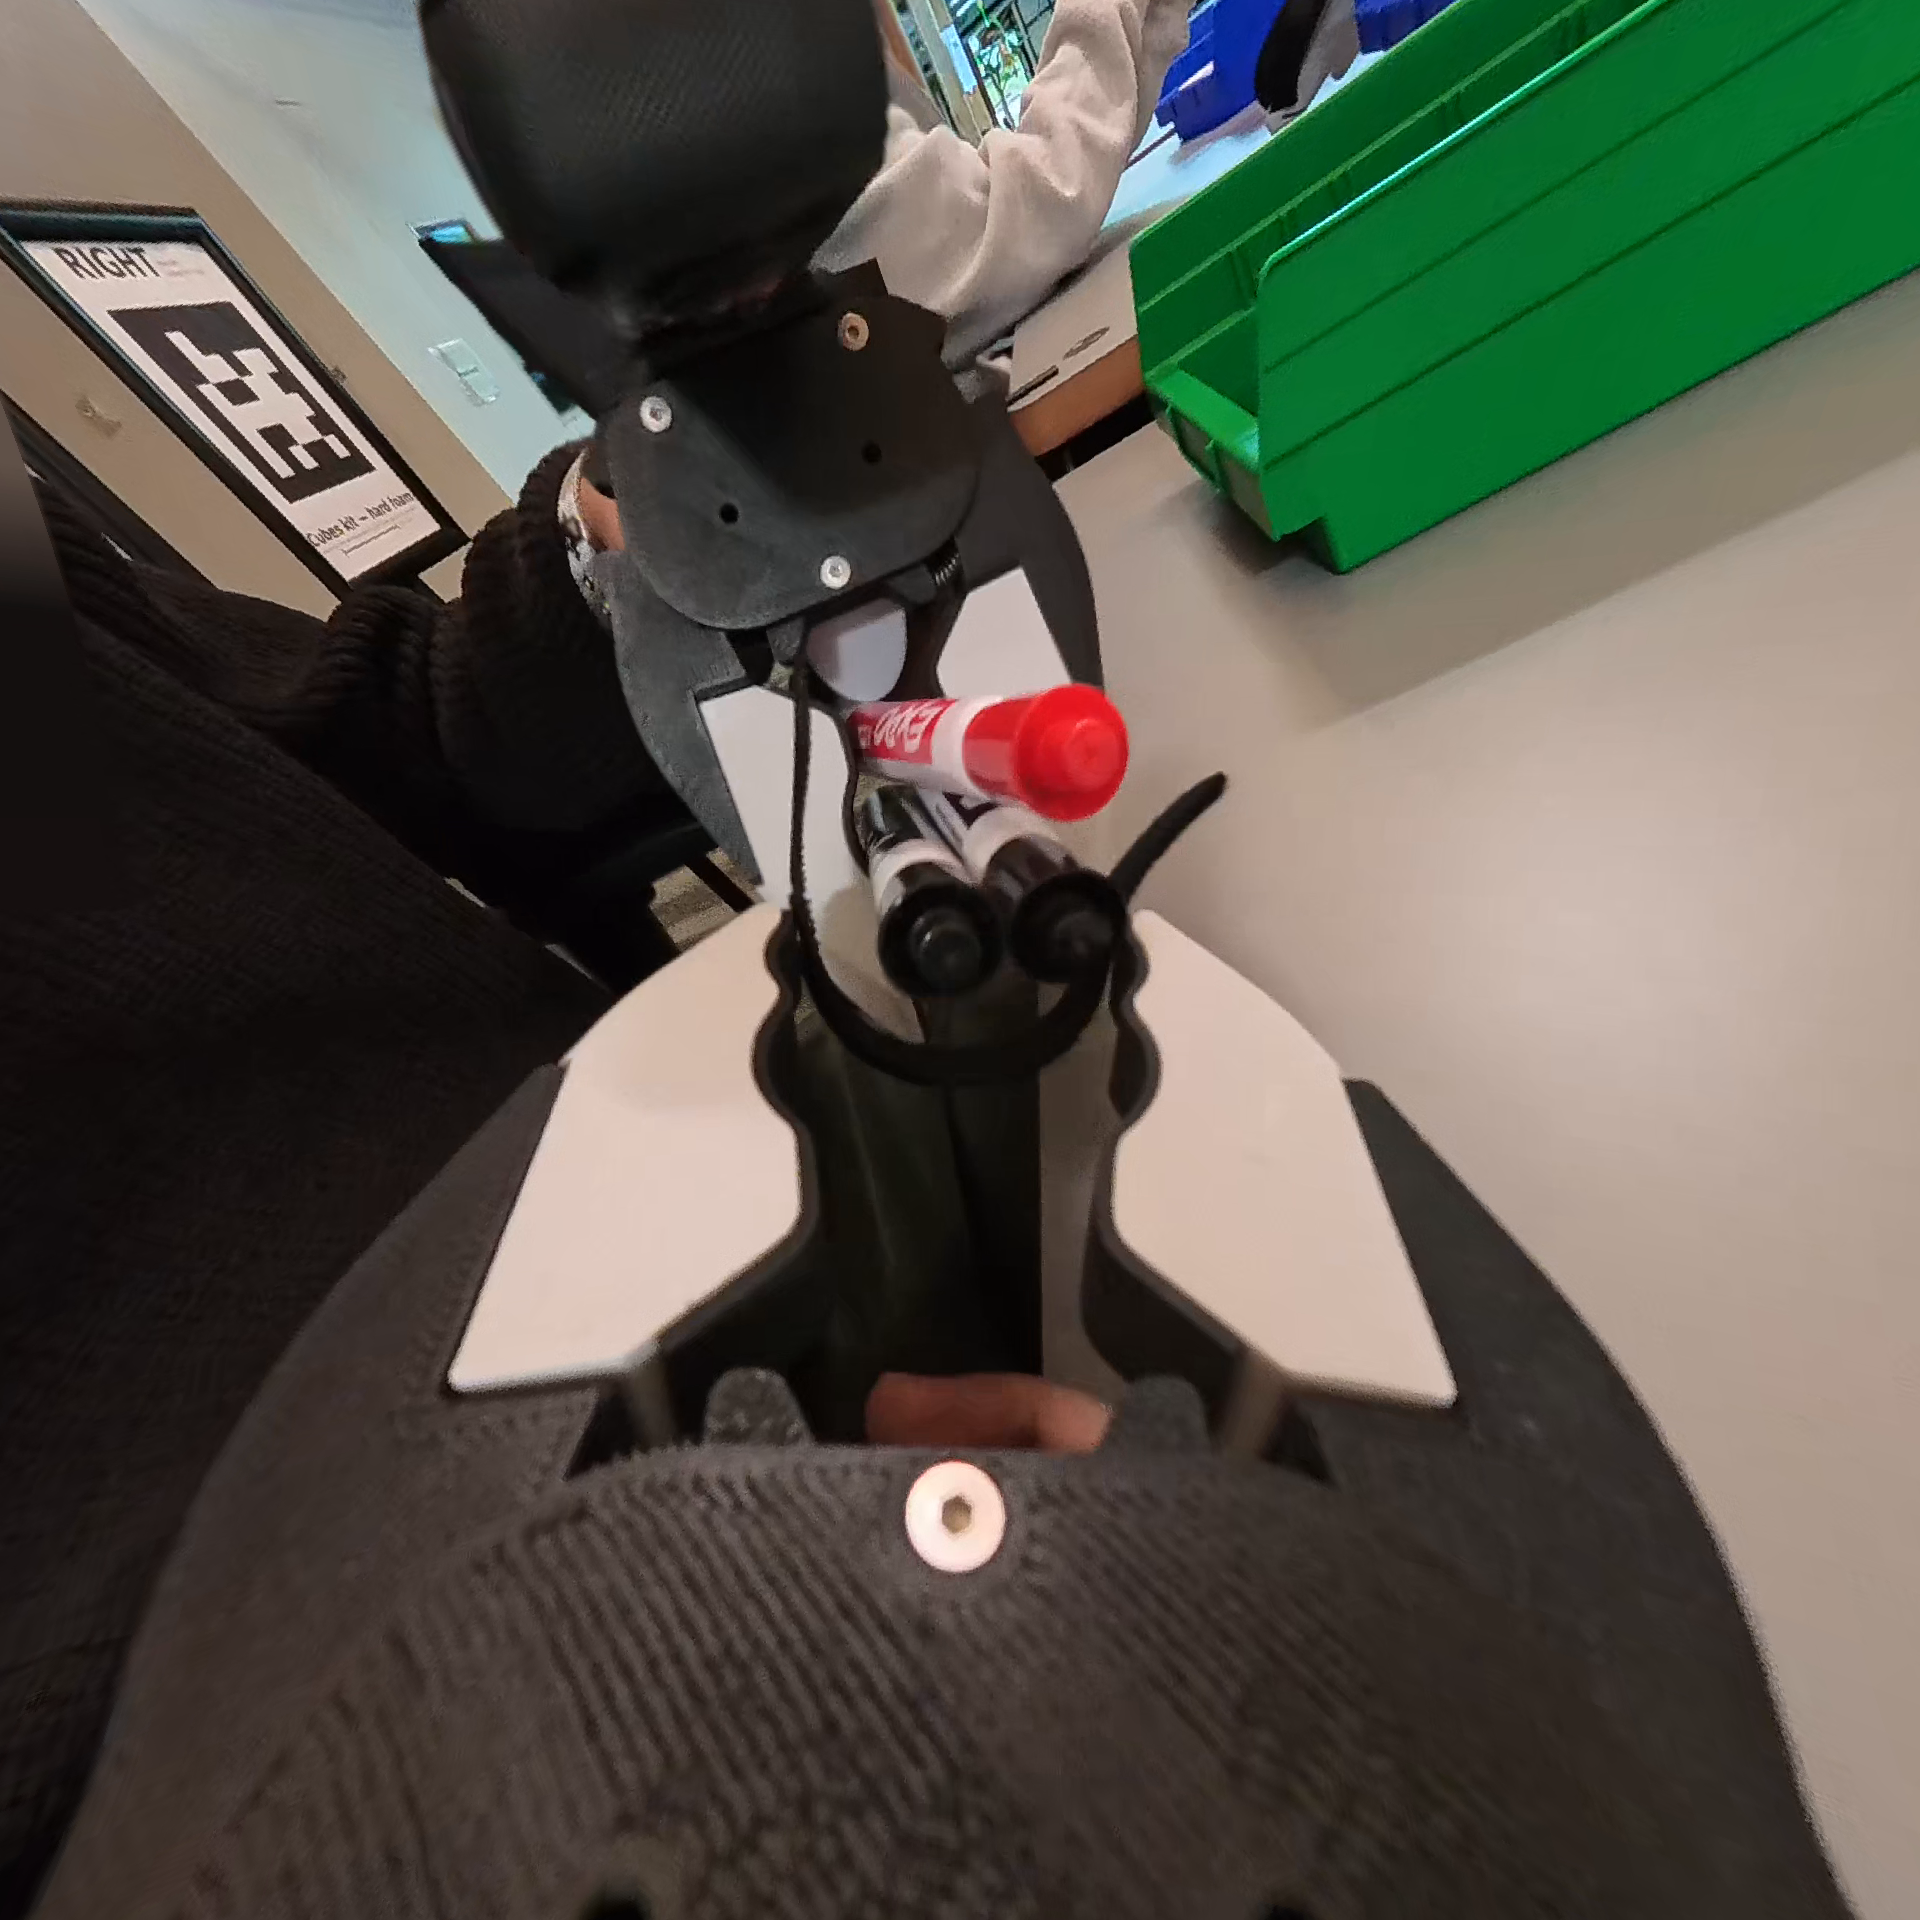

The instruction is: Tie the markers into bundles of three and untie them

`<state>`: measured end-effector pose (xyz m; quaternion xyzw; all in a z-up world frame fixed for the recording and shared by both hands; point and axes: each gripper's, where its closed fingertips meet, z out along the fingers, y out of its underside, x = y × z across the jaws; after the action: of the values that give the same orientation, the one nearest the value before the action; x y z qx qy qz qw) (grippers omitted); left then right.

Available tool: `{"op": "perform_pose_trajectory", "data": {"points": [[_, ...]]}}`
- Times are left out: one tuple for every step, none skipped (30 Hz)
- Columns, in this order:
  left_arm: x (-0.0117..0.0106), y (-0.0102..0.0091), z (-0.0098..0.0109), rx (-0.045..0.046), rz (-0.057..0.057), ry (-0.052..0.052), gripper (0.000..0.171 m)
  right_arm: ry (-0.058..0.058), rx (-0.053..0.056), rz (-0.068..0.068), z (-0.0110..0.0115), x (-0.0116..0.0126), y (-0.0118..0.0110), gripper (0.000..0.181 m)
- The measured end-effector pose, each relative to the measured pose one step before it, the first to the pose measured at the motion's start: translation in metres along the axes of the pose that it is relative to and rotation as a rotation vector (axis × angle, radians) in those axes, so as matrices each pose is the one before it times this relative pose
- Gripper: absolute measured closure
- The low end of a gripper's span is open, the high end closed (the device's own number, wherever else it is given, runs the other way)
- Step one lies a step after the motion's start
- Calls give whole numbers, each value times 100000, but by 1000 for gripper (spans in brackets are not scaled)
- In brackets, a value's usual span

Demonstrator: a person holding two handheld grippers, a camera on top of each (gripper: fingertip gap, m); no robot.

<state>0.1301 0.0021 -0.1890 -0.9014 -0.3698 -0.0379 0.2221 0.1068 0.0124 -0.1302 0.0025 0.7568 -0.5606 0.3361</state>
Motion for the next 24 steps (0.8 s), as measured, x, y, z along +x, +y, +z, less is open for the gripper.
{"op": "perform_pose_trajectory", "data": {"points": [[188,-32,85,-371,489,386,129,-346,448,296,101,-81,-49,123],[169,17,108,-588,558,197,129,-450,661,386,74,-93,-110,123],[124,5,111,-559,611,-65,129,-405,595,415,84,-67,-129,123],[135,15,111,-575,435,104,129,-301,269,242,72,-56,-103,123],[141,12,108,-562,396,234,129,-339,357,56,58,-47,-135,123],[121,-12,98,-394,408,104,128,-263,207,-56,44,-40,-108,124],[98,-35,72,-153,253,44,129,-141,-314,-274,39,-24,-35,124],[84,-34,52,-139,149,117,129,-84,-490,-445,42,-22,32,125],[68,-24,35,-144,119,57,129,-71,-199,-214,15,-24,5,125],[27,-13,24,-131,112,-57,129,-137,-222,46,17,-36,33,126],[35,23,40,-275,61,-26,129,-217,-169,69,10,-33,19,127],[7,45,43,-446,-2,-78,129,-42,-132,50,-5,-22,13,128],[-25,60,60,-507,62,-363,129,27,-228,30,-12,-10,1,130],[-46,54,72,-594,59,-547,129,61,-263,13,-21,-2,-7,131],[-20,49,69,-590,186,-513,129,148,-359,26,-6,8,2,131],[14,26,54,-499,284,-461,129,191,-547,-132,-15,12,21,132],[51,-23,44,-302,281,-218,129,144,-454,-232,2,-2,17,134],[97,-22,35,-181,189,107,129,47,-503,-47,2,-11,24,134],[66,-11,31,-291,71,93,129,-134,-581,66,20,-37,38,135],[41,29,37,-399,141,-98,129,4,-441,67,30,-19,20,136],[22,68,56,-547,106,-46,129,135,-201,105,30,12,-7,137],[9,64,58,-418,93,-58,129,113,-258,206,30,18,1,139],[14,30,60,-277,-2,23,129,-54,-380,128,27,24,26,142],[19,30,49,-251,25,109,129,66,-433,77,27,29,53,145]]}}
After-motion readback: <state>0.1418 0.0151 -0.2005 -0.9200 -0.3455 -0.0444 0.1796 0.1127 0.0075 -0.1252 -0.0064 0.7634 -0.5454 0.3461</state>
